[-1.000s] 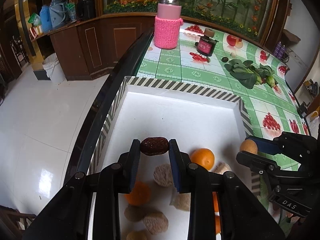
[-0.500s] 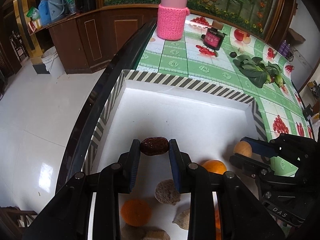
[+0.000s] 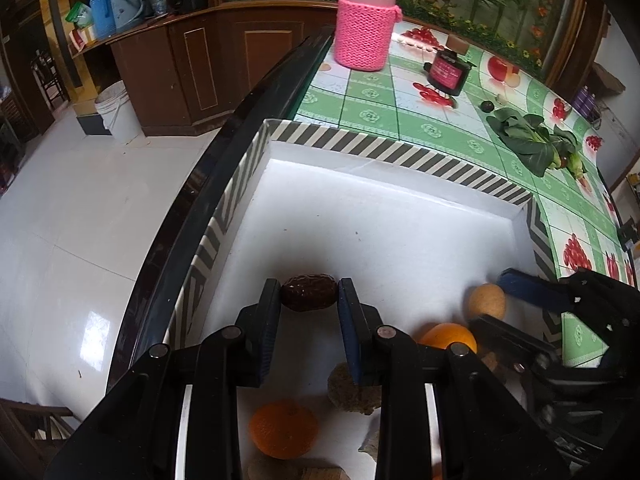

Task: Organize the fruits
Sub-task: 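Open both tools to release the tan fruit and red date into the tray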

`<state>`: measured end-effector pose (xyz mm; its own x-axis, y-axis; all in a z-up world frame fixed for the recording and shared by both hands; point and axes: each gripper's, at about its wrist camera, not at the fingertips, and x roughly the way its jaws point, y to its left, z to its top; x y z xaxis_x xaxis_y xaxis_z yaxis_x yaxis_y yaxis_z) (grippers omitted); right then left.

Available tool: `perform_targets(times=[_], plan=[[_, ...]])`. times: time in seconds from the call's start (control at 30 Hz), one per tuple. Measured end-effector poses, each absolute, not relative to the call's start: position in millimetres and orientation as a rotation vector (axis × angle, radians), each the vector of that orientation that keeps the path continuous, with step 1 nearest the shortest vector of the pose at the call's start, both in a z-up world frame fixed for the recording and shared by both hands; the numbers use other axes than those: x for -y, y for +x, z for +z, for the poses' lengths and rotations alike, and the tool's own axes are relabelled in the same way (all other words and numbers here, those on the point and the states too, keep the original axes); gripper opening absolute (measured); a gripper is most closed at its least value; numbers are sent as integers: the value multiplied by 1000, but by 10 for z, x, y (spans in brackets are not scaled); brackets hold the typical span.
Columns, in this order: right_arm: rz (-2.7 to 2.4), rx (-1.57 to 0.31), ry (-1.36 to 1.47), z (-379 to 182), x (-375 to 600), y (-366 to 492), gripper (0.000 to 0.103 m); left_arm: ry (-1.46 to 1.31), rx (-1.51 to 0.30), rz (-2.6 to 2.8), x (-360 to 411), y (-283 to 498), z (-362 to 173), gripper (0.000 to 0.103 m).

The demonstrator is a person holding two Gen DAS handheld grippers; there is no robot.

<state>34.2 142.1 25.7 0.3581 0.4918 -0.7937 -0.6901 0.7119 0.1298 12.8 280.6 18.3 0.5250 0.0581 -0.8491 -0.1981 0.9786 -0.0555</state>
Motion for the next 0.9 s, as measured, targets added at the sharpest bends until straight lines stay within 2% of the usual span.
perform_targets(times=[0.07, 0.13, 0.2, 0.23, 0.27, 0.33, 0.5, 0.6, 0.7, 0.9], plan=[[766, -913, -236, 304, -1385, 307, 59, -138, -1001, 169, -2795, 115, 195, 27], [766, -907, -224, 347, -1337, 272, 60, -134, -995, 180, -2786, 93, 213, 31], [762, -901, -207, 384, -1284, 234, 60, -125, -976, 193, -2760, 54, 249, 47], [762, -900, -201, 398, -1262, 216, 60, -121, -966, 197, -2747, 31, 267, 58], [762, -898, -197, 411, -1245, 197, 60, -115, -948, 200, -2723, -6, 301, 61], [751, -888, -189, 455, -1189, 144, 60, -101, -920, 207, -2680, -63, 366, 61], [732, -834, -145, 611, -1040, -42, 70, -66, -843, 240, -2567, -261, 548, 68], [729, -801, -132, 700, -969, -160, 74, -48, -799, 255, -2499, -407, 643, 75], [718, -785, -118, 741, -909, -265, 78, -49, -772, 257, -2449, -516, 701, 76], [706, -774, -89, 757, -801, -414, 78, -38, -725, 281, -2337, -736, 769, 76]])
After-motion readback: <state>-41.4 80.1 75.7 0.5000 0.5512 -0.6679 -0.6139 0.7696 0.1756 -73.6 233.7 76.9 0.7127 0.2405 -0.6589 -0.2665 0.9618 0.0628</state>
